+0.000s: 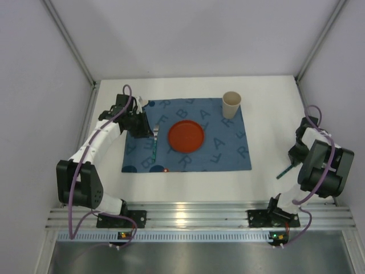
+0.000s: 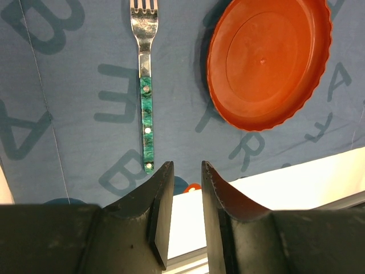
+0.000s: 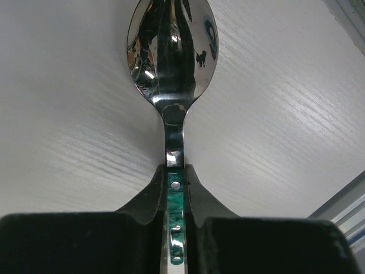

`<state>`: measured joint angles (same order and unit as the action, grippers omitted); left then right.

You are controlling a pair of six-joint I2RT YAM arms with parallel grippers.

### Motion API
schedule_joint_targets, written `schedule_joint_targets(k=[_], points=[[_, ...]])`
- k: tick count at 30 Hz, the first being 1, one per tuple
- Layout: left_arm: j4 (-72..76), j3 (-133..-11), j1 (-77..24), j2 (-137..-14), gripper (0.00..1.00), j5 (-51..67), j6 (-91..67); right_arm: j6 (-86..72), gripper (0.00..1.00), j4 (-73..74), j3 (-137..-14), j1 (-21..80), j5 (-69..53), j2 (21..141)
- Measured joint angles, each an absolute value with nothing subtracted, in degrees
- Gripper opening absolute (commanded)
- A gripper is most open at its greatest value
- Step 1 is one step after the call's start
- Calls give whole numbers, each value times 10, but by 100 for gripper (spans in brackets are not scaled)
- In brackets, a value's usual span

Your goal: Set the dinner table for one person

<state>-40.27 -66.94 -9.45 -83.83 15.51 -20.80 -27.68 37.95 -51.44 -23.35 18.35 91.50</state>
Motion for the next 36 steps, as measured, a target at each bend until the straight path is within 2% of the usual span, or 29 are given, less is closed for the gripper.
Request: schedule_joint_targets(k=[12, 21, 28, 32, 34, 36], points=[[-413, -698, -98, -859, 28, 155, -208, -277, 0, 397, -533, -209, 120, 885], [-414, -704, -98, -859, 29, 156, -209, -272, 0, 449, -662, -58, 133, 808], [-414, -704, -98, -856, 29, 156, -209, -302, 0, 477, -668, 132, 135, 791], [-415, -702, -98, -844, 33, 156, -209, -322, 0, 475, -652, 226, 134, 795], [-416, -699, -98, -835, 39, 156, -209, -329, 0, 469, -644, 261, 126, 804], [-416, -697, -98, -827, 53, 156, -208, -333, 0, 458, -643, 283, 120, 820]])
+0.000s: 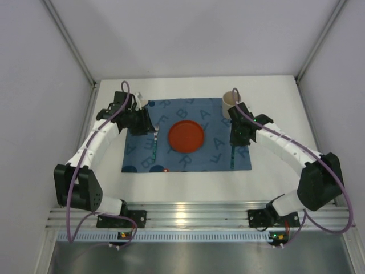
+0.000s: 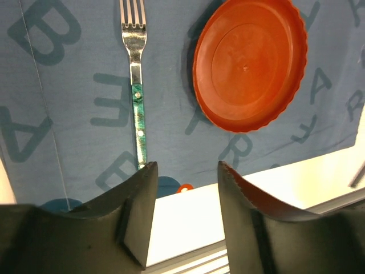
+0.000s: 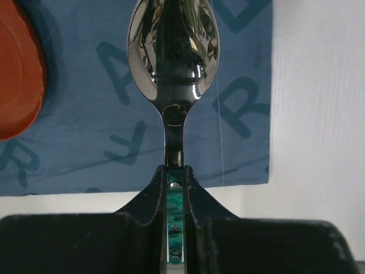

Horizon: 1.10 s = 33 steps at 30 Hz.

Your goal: Set the dinner table for one person

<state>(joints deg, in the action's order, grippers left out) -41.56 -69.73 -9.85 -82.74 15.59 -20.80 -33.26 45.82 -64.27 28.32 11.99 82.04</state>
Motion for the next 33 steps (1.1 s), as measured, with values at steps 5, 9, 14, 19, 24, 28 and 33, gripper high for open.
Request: schedule_joint_targets(k=[5, 9, 14, 19, 24, 28, 33], points=[[-416, -690, -99, -814, 73, 155, -211, -331, 0, 433, -653, 319, 109, 891], [-416, -679, -99, -803, 82, 152, -211, -325, 0, 418, -686, 331, 99, 945], [-417, -664, -99, -780, 82, 136, -211, -312, 0, 403, -731, 332, 96, 997], [-417, -659, -99, -764, 81, 123, -210, -302, 0, 392, -764, 332, 96, 1047], [-421, -659, -99, -762, 79, 114, -209, -300, 0, 395, -792, 332, 109, 1091], [-423, -659, -99, -762, 79, 109, -208, -301, 0, 410, -820, 331, 135, 1114], [-425, -659, -99, -762, 78, 106, -208, -302, 16, 418, -838, 329, 157, 1126]])
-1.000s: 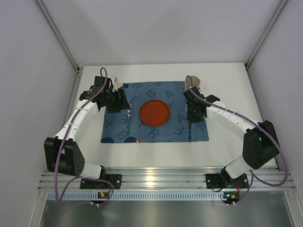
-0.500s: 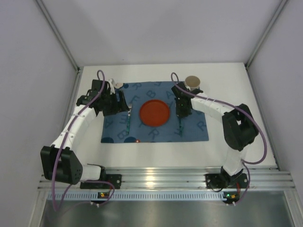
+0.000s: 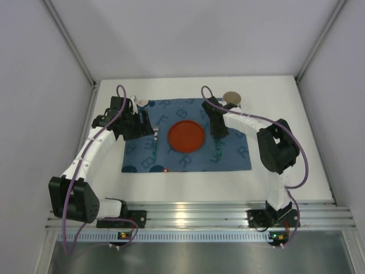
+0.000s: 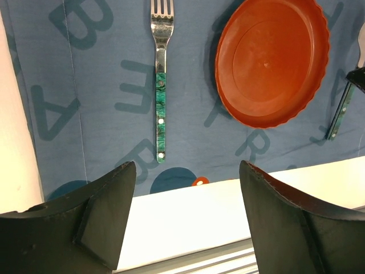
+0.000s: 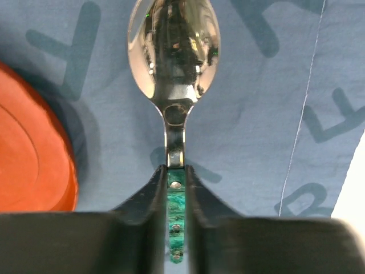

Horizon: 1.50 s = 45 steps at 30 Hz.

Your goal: Set the dinner table for one person

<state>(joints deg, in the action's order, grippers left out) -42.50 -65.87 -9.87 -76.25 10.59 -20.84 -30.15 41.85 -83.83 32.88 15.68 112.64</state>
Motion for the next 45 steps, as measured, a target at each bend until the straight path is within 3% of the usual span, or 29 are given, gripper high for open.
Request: schedule_joint_targets(k=[2, 4, 16, 21, 24, 30, 32, 40, 42, 45], points=[[-426, -659, -99, -762, 78, 106, -208, -303, 37, 420, -842, 328, 162, 1131], [-427, -659, -99, -762, 78, 105, -208, -303, 45, 423, -844, 328, 165, 1133], [-440, -659, -99, -763, 78, 94, -208, -300, 49, 439, -867, 328, 168, 1129], [-439, -659, -99, -764, 79, 94, -215, -298, 49, 454, -868, 328, 165, 1076], [-433, -659, -99, -768, 79, 98, -229, -289, 50, 462, -867, 328, 160, 1016], [-423, -672, -99, -793, 80, 114, -252, -254, 71, 439, -817, 329, 121, 834], [-423, -675, -100, -796, 81, 113, -254, -241, 99, 432, -789, 329, 101, 762], [-423, -679, -103, -769, 85, 105, -260, -216, 100, 426, -683, 333, 68, 522], [-421, -678, -105, -737, 98, 92, -267, -216, 100, 421, -636, 333, 64, 465], [-385, -654, -110, -669, 99, 68, -279, -218, 100, 406, -564, 333, 55, 383]])
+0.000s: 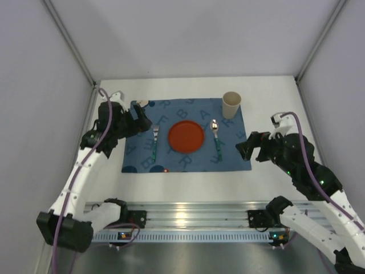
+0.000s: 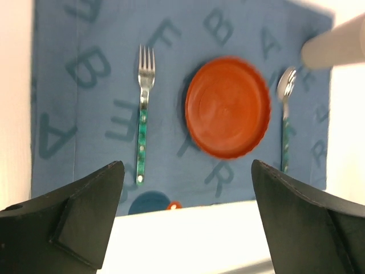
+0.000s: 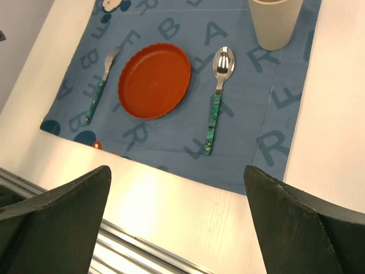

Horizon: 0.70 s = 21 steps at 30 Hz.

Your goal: Set the dinner table for one person

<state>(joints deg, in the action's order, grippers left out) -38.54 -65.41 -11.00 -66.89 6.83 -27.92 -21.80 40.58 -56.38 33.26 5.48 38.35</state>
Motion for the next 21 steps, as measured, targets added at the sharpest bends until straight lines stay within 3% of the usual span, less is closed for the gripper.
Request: schedule_joint_targets(k=[4, 9, 21], points=[[-274, -520, -119, -498, 99, 3, -289, -242, 100, 397, -505, 333, 62, 294], [-210, -402, -121, -331, 99, -47, -235, -256, 100, 383, -502, 333, 70, 283], [-249, -395, -122, -234, 99, -121, -196, -255, 100, 374, -483, 333, 60, 307]])
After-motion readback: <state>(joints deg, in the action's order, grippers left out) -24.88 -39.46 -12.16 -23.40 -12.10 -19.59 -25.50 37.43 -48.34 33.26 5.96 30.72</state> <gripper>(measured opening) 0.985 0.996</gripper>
